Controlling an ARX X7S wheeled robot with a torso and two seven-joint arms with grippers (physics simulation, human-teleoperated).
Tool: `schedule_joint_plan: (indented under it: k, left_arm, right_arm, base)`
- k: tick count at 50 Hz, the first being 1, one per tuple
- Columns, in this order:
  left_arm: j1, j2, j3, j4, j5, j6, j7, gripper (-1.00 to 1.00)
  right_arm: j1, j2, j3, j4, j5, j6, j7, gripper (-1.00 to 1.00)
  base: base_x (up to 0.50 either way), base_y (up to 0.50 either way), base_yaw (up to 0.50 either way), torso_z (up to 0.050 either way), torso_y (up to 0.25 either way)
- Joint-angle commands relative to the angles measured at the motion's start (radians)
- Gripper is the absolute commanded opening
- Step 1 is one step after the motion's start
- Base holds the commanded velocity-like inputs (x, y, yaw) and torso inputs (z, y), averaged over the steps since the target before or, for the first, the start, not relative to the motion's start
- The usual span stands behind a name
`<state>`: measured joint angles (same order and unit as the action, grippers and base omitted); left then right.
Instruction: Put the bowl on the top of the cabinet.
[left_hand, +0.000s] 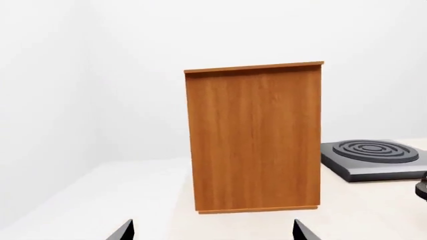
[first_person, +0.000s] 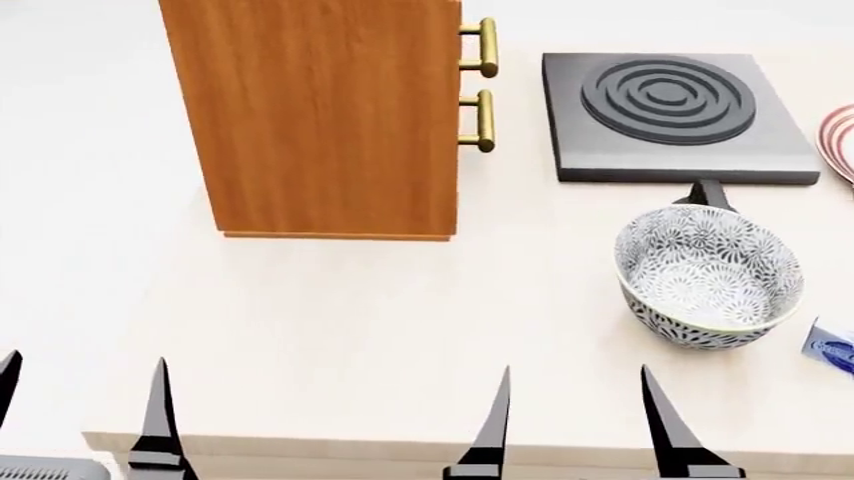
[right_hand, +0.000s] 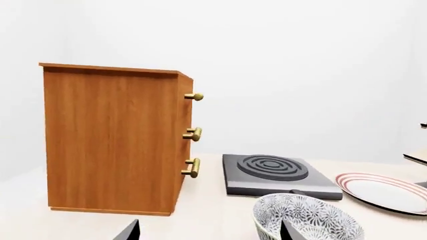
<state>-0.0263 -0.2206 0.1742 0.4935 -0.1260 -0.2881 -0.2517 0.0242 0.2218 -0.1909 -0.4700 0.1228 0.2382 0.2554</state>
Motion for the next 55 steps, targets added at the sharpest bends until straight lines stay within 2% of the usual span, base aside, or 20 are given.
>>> schedule_joint_plan:
  k: [1, 12, 24, 49, 55]
  left_arm:
    - [0.003, -0.008, 0.001, 0.005, -0.007, 0.002, -0.008, 1.00]
    - [0.005, -0.013, 0.009, 0.003, -0.009, 0.010, -0.014, 1.00]
    - [0.005, -0.019, 0.015, 0.003, -0.013, 0.012, -0.021, 1.00]
    - [0.005, -0.030, 0.022, 0.010, -0.023, 0.013, -0.035, 1.00]
    - [0.006, -0.033, 0.022, 0.010, -0.026, 0.016, -0.038, 1.00]
  right_arm:
    - [0.002, 0.001, -0.008, 0.006, 0.008, 0.003, 0.012, 1.00]
    - [-0.004, 0.001, -0.025, 0.004, -0.074, -0.016, 0.078, 1.00]
    - [-0.003, 0.017, -0.038, -0.015, -0.035, 0.027, 0.053, 1.00]
    - [-0.006, 0.029, -0.046, -0.020, -0.034, 0.011, 0.070, 1.00]
    - [-0.007, 0.029, -0.050, -0.005, -0.050, -0.007, 0.084, 1.00]
  base:
    - [0.00, 0.50, 0.00, 0.000, 0.000]
    - [0.01, 0.05, 0.00, 0.000, 0.000]
    - [0.01, 0.00, 0.00, 0.000, 0.000]
    - [0.48, 0.00, 0.00, 0.000, 0.000]
    - [0.11, 0.00, 0.00, 0.000, 0.000]
